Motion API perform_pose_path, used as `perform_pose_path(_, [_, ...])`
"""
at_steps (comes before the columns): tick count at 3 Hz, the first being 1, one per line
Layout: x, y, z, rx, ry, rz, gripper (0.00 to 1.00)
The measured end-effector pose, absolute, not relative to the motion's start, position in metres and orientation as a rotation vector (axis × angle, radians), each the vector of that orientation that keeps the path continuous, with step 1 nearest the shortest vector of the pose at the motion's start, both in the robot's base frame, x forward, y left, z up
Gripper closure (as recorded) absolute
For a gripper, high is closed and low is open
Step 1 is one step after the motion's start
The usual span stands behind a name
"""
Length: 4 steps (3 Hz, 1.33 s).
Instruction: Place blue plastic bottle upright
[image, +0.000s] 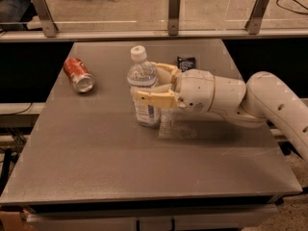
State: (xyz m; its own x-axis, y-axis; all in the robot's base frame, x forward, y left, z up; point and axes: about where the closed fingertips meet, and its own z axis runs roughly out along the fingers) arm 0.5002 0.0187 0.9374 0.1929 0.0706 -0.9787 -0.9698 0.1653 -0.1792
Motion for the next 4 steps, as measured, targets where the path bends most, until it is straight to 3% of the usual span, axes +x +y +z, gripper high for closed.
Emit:
perform_pose_path(3, [0.492,0.006,0.929,-1.098,1.064,1.013,0.13])
perform_pose_path(4, [0.482,-0.001,0.932,-1.136,1.105,0.996,0.0])
